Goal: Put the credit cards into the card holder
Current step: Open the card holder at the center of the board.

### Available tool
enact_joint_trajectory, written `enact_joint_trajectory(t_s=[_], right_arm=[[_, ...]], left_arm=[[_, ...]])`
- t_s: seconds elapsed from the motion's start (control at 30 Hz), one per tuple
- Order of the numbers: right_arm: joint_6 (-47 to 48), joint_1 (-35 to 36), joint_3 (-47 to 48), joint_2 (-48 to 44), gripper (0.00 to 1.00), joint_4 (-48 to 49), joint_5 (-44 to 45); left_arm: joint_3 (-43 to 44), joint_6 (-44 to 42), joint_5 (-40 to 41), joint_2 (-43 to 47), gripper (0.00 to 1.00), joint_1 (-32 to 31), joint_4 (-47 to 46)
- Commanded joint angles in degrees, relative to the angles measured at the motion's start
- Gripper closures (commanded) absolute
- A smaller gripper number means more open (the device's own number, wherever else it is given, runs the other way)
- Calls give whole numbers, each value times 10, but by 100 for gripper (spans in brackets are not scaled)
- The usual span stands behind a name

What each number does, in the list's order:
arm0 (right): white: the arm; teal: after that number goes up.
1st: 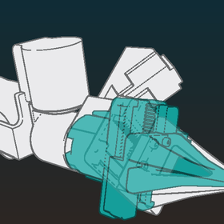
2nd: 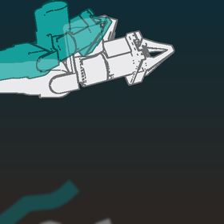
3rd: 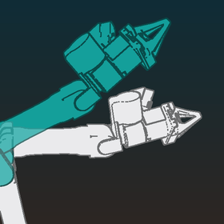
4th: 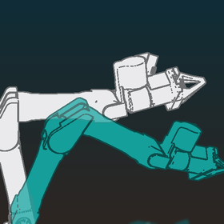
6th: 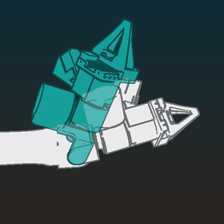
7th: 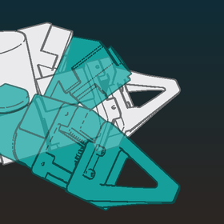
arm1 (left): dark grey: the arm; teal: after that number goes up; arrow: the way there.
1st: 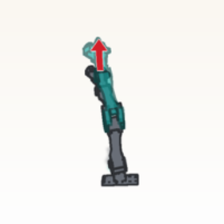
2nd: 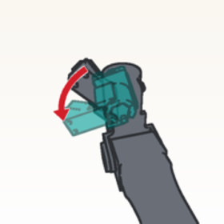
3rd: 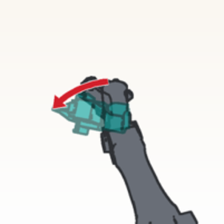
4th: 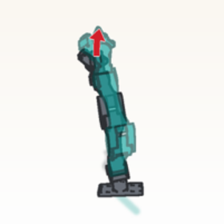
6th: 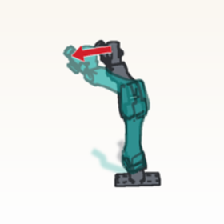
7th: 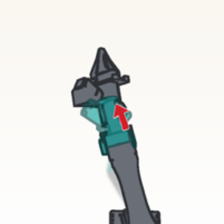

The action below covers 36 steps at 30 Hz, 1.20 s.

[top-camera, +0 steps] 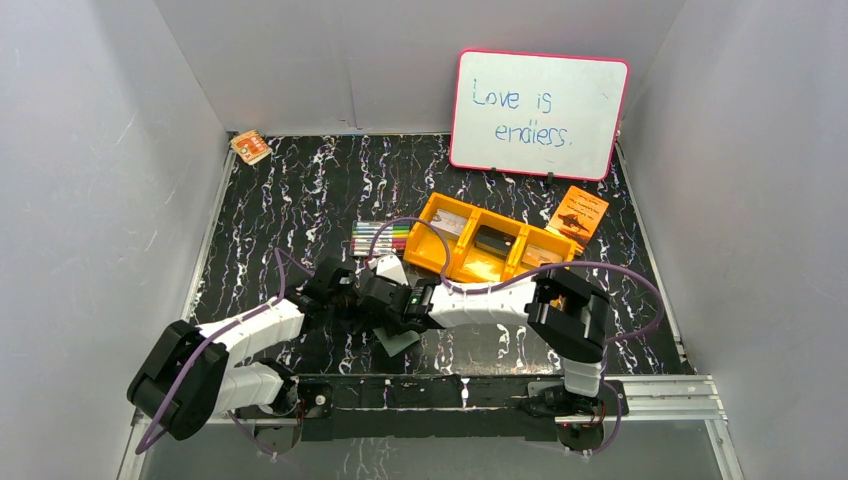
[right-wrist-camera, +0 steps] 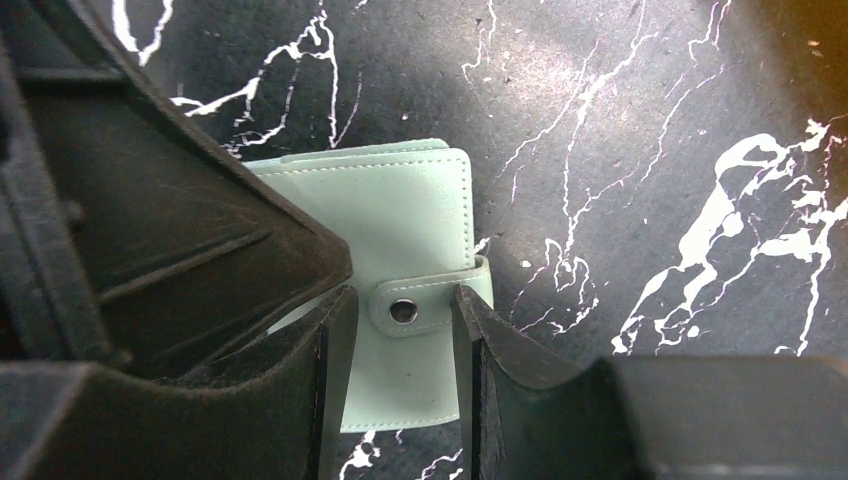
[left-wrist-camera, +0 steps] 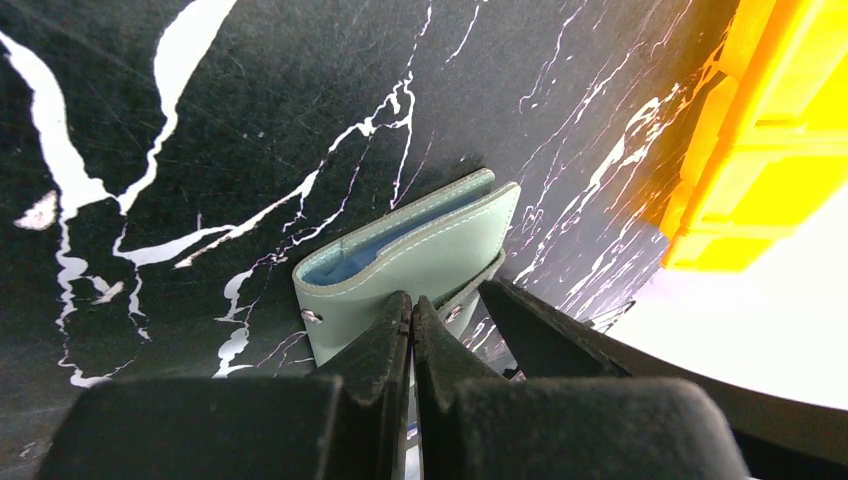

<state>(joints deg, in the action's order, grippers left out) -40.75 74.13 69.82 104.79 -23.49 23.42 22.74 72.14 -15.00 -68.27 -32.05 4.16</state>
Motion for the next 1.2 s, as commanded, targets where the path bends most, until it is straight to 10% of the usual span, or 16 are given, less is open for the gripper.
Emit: enact_joint_trajectory(t_s=[0.0, 0.67, 1.17], right_arm=[[8, 8, 24, 15, 52, -33, 35], [9, 37, 64, 53, 54, -111, 111], [9, 38, 53, 43, 88, -104, 104]], left_arm=[[-28, -11, 46, -10, 100, -1, 49], [-31, -10, 50, -6, 100, -1, 53], [-32, -11, 49, -10, 100, -1, 48]])
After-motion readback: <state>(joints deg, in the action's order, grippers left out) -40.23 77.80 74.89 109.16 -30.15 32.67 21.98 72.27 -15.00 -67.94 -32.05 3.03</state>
